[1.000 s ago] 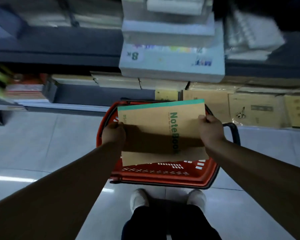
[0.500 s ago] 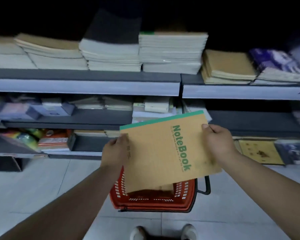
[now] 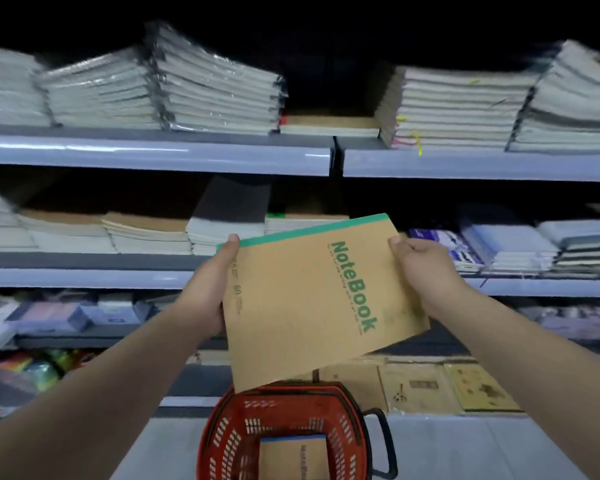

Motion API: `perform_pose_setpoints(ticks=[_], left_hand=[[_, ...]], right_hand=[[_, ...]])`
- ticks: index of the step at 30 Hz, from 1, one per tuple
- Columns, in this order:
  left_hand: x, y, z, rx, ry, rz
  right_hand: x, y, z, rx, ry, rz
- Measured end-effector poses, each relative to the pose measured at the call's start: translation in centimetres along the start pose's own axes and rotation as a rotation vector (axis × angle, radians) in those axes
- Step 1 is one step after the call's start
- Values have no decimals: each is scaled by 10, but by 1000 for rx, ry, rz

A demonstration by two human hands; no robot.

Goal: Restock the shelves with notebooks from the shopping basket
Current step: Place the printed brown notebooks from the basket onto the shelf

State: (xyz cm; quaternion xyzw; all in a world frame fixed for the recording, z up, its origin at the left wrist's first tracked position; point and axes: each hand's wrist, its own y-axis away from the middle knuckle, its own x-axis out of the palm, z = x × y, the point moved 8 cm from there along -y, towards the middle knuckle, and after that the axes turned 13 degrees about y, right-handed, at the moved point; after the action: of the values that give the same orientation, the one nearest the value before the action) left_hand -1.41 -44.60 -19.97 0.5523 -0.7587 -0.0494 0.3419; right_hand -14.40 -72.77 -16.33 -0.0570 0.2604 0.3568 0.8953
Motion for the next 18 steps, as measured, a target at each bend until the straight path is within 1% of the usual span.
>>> perform_pose_setpoints(ticks=[4, 8, 12, 15, 18], left_hand=[[26, 11, -24, 21, 42, 48], [43, 19, -39, 46, 78, 49], [56, 21, -52, 85, 169, 67], [66, 22, -66, 134, 264, 86], [73, 19, -73, 162, 386, 52]], right_hand=[[-28, 0, 35, -21, -7, 25], [-49, 5, 58, -19, 5, 111], [-69, -1, 78, -34, -53, 191], [-80, -6, 92, -43, -146, 210], [-84, -7, 107, -47, -240, 251]])
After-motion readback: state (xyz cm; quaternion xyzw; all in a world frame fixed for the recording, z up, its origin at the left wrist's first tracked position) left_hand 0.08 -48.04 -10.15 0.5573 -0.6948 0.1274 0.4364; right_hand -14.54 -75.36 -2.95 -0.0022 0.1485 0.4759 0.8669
